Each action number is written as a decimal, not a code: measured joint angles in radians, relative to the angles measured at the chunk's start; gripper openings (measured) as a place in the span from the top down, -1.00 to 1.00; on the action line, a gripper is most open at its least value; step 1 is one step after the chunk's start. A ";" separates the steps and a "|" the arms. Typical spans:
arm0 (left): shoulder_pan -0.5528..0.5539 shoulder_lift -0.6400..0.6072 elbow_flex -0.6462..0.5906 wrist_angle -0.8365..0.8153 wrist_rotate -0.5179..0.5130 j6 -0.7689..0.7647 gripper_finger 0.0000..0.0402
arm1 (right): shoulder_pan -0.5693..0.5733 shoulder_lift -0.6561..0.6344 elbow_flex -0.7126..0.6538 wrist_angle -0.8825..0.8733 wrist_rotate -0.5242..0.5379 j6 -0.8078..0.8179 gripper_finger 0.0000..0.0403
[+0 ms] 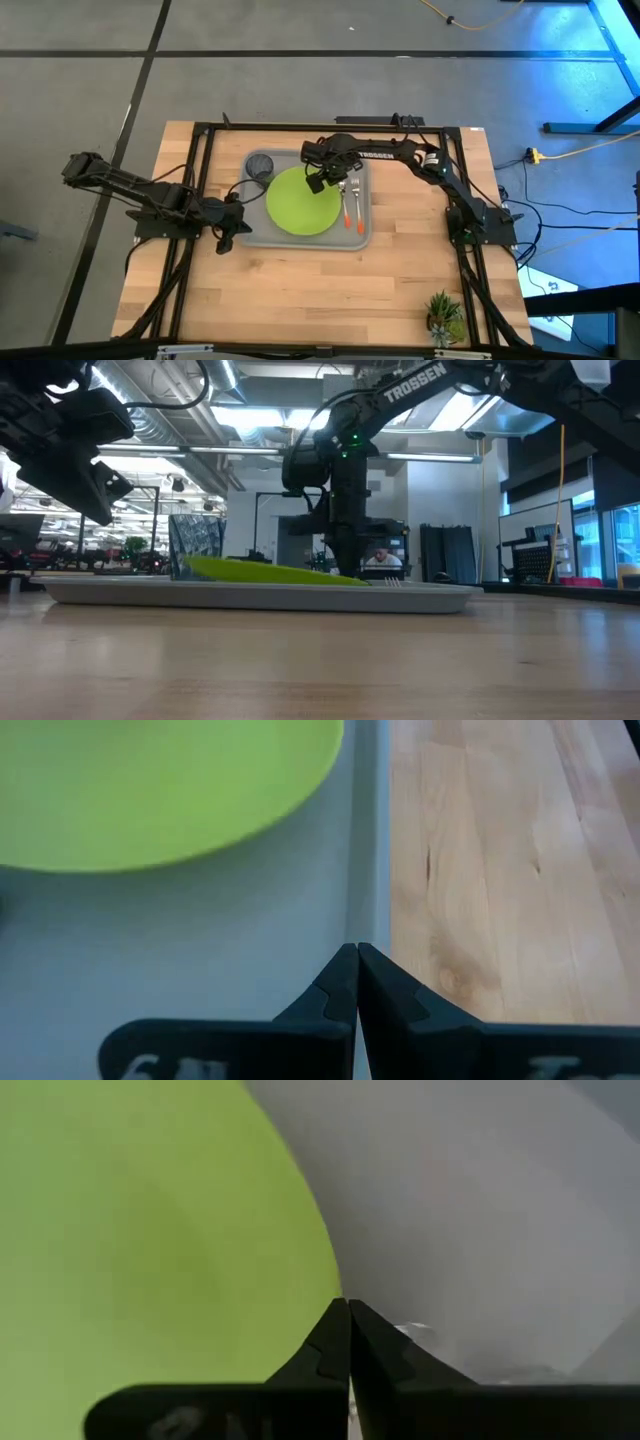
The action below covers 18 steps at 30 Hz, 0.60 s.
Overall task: Pick and place plate/cup/fork/spoon on tray
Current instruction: Put the orange spoon on the gray tray in between the green plate and the orange fork
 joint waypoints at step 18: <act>0.000 0.000 0.000 0.000 0.000 0.000 1.00 | 0.011 -0.004 -0.024 -0.012 0.009 0.001 1.00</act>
